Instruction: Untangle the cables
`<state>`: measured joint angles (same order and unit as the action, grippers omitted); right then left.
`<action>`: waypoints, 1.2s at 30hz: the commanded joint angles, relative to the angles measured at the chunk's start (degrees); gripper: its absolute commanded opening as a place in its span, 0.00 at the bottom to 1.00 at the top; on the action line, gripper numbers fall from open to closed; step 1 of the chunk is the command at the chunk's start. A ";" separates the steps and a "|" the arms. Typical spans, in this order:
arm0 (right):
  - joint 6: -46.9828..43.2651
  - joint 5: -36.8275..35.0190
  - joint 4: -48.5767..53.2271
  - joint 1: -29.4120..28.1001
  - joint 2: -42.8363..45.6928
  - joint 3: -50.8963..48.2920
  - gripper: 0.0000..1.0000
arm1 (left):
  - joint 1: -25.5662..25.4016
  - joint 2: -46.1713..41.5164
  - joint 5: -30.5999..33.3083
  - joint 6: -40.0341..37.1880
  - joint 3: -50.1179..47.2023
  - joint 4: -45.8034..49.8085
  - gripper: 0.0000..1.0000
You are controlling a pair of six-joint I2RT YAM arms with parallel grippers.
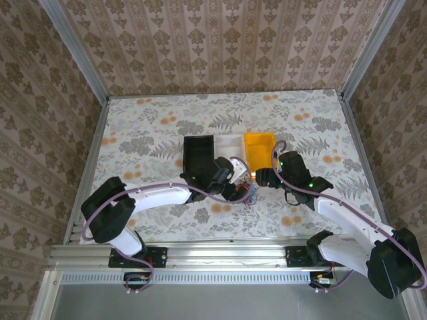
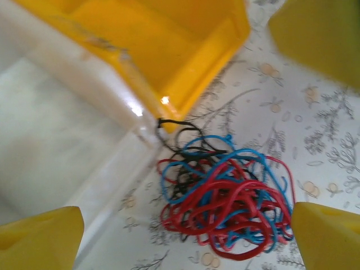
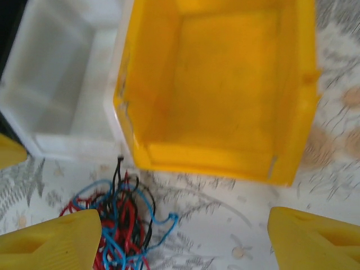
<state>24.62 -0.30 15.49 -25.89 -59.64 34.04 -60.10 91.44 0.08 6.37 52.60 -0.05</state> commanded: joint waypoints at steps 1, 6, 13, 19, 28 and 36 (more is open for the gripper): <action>2.53 2.56 0.89 -0.82 0.29 -1.10 0.79 | -0.70 1.46 -2.62 -3.16 2.47 2.54 0.94; 2.89 2.83 0.84 -1.00 0.22 -2.72 0.77 | -0.68 4.97 -5.18 -3.64 4.32 4.53 0.81; 2.14 7.05 -1.58 -1.62 -1.58 -3.55 0.74 | -0.32 7.99 -6.79 -2.74 3.74 2.52 0.61; 1.26 10.09 -6.09 -1.85 -6.19 -2.56 0.53 | 1.10 8.56 -9.78 -1.93 2.78 1.55 0.49; 0.30 14.52 -9.07 -2.24 -13.71 1.10 0.36 | 2.33 9.28 -11.41 -1.49 1.85 1.55 0.24; -0.56 17.49 -10.06 -3.02 -14.46 2.00 0.34 | 2.50 9.11 -10.56 -0.96 0.50 1.46 0.00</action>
<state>25.28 14.02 6.85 -28.18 -73.65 34.39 -57.89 99.68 -9.89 5.17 54.35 0.84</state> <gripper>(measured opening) 0.339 0.047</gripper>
